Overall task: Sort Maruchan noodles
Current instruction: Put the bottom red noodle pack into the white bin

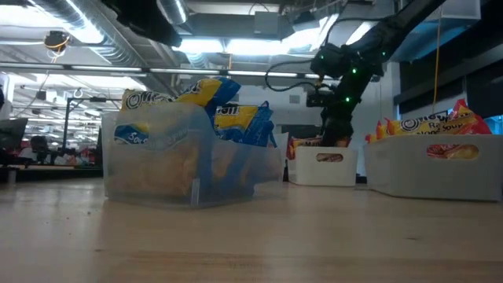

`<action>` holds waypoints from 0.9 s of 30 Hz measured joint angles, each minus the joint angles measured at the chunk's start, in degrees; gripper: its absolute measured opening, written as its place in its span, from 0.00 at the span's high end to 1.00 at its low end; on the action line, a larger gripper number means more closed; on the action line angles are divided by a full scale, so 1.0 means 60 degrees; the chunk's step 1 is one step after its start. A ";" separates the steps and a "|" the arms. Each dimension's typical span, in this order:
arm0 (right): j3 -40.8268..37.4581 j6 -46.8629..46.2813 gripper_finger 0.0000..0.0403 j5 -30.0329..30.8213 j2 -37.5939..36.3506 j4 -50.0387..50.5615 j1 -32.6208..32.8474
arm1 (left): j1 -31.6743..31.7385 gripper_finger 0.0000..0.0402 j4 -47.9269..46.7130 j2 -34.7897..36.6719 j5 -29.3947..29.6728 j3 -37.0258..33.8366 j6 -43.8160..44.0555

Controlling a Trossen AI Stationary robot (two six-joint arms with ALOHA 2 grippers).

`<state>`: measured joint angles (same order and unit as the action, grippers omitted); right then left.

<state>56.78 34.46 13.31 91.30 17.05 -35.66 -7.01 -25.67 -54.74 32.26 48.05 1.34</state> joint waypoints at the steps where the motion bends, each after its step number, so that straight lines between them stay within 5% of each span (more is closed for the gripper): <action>1: 0.0082 -0.0023 0.39 0.0237 -0.0083 0.0202 0.0038 | 0.0081 0.51 -0.0013 0.0000 -0.0008 -0.0086 0.0000; 14: 0.0280 -0.0936 0.16 0.0265 -0.0181 0.0472 0.0244 | 0.1413 0.46 0.1494 -0.0007 -0.0486 -0.1180 -0.0261; 27: 0.0280 -0.0950 0.21 0.0526 -0.0303 0.0281 0.0316 | 0.3776 0.47 0.4289 -0.1862 -0.3044 -0.1670 -0.0545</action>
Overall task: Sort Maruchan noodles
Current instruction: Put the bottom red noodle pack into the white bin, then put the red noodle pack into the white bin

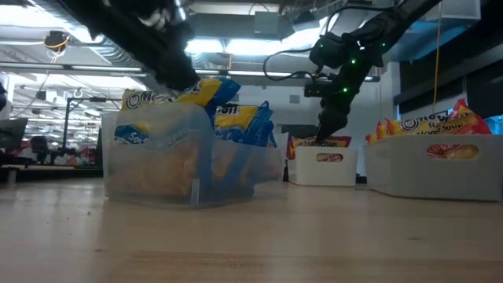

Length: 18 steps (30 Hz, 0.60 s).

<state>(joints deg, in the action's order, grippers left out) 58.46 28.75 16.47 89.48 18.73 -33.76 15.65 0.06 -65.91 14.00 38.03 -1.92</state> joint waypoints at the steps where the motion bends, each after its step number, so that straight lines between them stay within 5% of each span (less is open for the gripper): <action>1: 0.0003 0.0006 0.21 -0.0004 -0.0017 0.0060 0.0000 | 0.0264 0.47 0.0101 -0.0279 -0.0153 0.0061 0.0032; 11: 0.0002 -0.0720 0.22 -0.0657 -0.1059 0.0132 0.0007 | 0.2444 0.47 -0.0247 -0.3694 -0.2028 0.2681 0.0748; 18: 0.0007 -0.1229 0.22 -0.2938 -0.1274 0.0074 0.0004 | 0.3236 0.47 -0.1102 -0.6111 -0.2692 0.4913 0.1022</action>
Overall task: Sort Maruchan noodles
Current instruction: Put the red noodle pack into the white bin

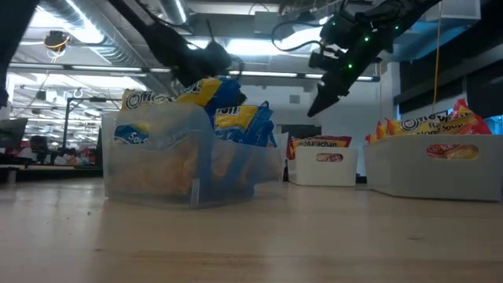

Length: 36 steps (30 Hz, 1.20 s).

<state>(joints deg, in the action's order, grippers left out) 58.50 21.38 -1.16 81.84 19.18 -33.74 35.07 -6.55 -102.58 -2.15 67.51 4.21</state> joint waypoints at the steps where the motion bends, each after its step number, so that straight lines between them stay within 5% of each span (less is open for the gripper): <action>1: 0.0000 -0.0034 0.22 -0.0357 0.0045 -0.0026 0.0004 | 0.0046 0.47 0.0003 -0.0271 -0.0255 0.0213 0.0030; 6: -0.0018 -0.0275 0.22 -0.1825 0.0151 -0.0072 0.0186 | 0.0102 0.47 -0.0097 -0.1531 -0.0323 0.1092 0.0288; 12: -0.0018 -0.0316 0.22 -0.2319 0.0154 -0.0299 0.0572 | -0.0015 0.47 -0.0348 -0.2273 -0.0305 0.1469 0.0346; 24: -0.0018 -0.0261 0.22 -0.2322 0.0154 -0.0184 0.0889 | -0.0644 0.47 -0.2924 -0.1914 -0.1681 0.1505 -0.2203; 36: -0.0015 -0.0832 0.22 -0.2561 0.0158 -0.0215 0.0882 | -0.1430 0.47 -0.5055 -0.0693 -0.0799 0.1437 -0.3975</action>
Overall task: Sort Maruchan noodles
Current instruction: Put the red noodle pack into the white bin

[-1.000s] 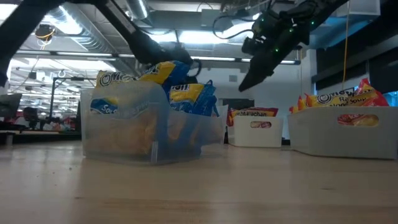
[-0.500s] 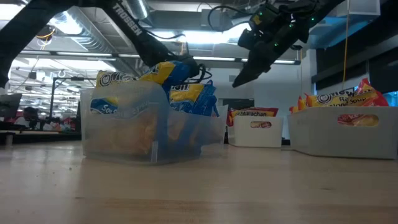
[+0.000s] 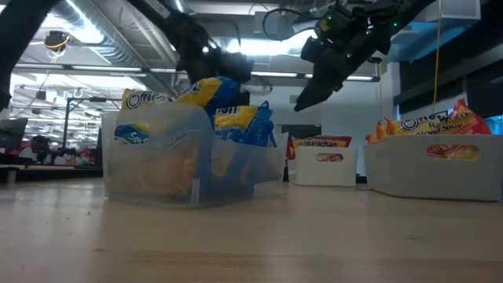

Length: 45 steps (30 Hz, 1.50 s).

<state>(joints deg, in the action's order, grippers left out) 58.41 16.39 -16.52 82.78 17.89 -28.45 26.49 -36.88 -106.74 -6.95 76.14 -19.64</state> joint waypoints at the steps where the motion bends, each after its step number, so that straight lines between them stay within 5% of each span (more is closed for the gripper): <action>1: 0.0000 -0.0140 0.22 -0.0078 0.0000 -0.0007 0.0000 | -0.0040 0.47 -0.0053 0.0242 0.0065 0.0004 0.0011; 9: 0.0001 -0.0917 0.22 -0.0354 0.0147 -0.0397 0.0104 | -0.0391 0.47 0.0599 0.1856 0.0051 -0.1320 0.1000; 19: 0.1211 -0.2913 0.22 -0.0167 0.2237 -0.1337 0.0178 | -0.0180 0.47 0.5790 0.2945 0.0812 -0.5741 0.3124; 26: 0.3665 -0.2998 0.22 -0.0123 0.4656 0.0131 0.0182 | -0.0227 0.47 0.6331 0.2966 0.0908 -0.6444 0.3384; 32: 0.5483 -0.3130 0.22 -0.0184 0.6269 0.1401 0.0175 | -0.0128 0.47 0.6738 0.2966 0.1796 -0.6876 0.2134; 45: 0.5945 -0.4450 0.22 -0.0429 0.6572 0.1794 0.0168 | -0.0059 0.47 1.0050 0.2958 0.0736 -0.8421 0.1422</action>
<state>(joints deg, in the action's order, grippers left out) 94.08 -10.31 -19.10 122.21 28.66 -27.44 26.13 23.43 -88.99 -2.53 25.61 -11.11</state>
